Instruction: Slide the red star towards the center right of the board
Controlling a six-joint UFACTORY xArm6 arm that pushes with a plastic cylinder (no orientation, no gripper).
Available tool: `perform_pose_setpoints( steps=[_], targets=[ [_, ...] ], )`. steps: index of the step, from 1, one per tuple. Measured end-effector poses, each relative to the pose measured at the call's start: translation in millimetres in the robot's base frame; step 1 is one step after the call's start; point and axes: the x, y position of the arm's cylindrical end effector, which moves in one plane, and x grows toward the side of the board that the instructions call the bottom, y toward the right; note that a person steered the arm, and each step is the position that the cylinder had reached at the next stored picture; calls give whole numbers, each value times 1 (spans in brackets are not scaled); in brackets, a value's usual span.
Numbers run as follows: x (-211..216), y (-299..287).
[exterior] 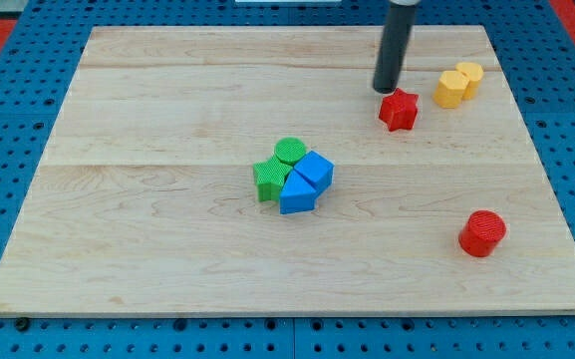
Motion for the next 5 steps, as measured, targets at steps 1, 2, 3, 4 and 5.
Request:
perform_pose_setpoints(
  steps=[1, 2, 3, 4, 5],
  targets=[
    [24, -3],
    [62, 26],
    [91, 35],
    [90, 28],
    [62, 19]
  ],
)
